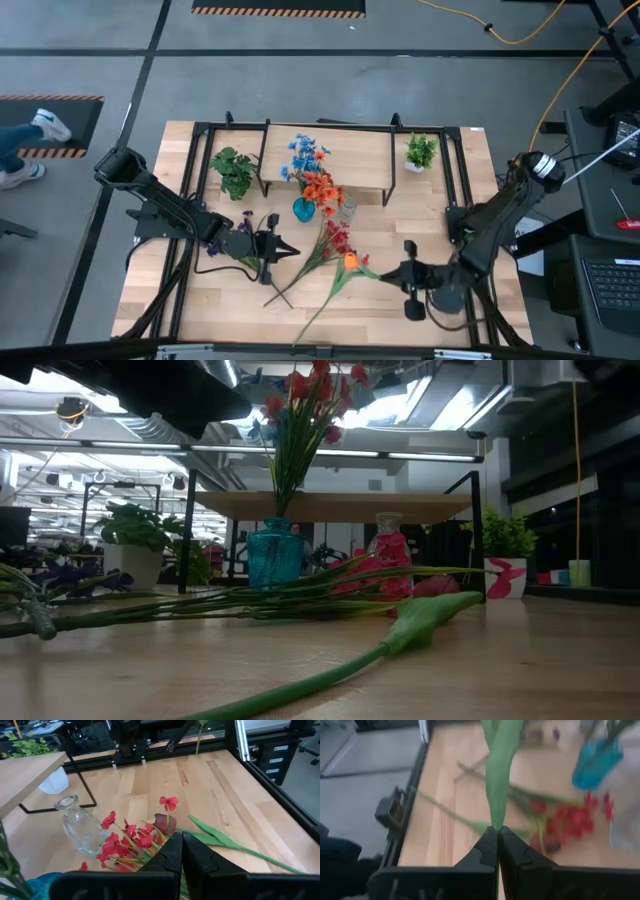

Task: Pick and place flowers into a vace then onto a shelf
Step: Put the orange flower into the blue vase

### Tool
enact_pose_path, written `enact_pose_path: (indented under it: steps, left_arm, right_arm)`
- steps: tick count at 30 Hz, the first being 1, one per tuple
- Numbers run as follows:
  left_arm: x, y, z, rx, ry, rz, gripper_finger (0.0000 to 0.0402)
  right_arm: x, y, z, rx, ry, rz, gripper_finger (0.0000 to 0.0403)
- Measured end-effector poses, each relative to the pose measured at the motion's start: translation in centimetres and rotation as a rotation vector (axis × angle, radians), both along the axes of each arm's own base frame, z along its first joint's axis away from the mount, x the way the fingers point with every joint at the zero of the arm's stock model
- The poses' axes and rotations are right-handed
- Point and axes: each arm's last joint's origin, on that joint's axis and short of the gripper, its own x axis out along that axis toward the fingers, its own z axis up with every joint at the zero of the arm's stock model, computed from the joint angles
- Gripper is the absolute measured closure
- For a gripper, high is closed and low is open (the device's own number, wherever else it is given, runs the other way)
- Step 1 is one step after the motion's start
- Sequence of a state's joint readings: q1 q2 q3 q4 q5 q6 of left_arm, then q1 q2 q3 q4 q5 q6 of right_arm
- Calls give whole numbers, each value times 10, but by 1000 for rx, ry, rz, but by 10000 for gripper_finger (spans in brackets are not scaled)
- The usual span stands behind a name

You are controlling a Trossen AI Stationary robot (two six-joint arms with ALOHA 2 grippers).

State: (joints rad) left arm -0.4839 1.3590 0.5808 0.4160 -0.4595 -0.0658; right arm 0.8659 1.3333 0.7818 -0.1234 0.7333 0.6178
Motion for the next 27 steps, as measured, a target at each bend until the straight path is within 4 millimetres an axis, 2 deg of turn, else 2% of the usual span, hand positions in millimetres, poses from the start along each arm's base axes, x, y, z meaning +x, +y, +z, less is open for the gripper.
enact_pose_path:
  steps: [11, 15, 21, 27]
  left_arm:
    - [1, 3, 2, 27, -35, 108, 397]
    - [1, 3, 3, 20, -46, 108, 384]
    - [2, 0, 6, -70, -67, 49, 318]
    - [2, 0, 8, -74, -82, 56, 239]
  right_arm:
    - [20, -44, -10, -77, -293, 181, 402]
    - [25, -58, -11, -80, -378, 196, 402]
    - [32, -71, -12, -83, -410, 227, 402]
    - [35, -76, -9, -119, -441, 236, 402]
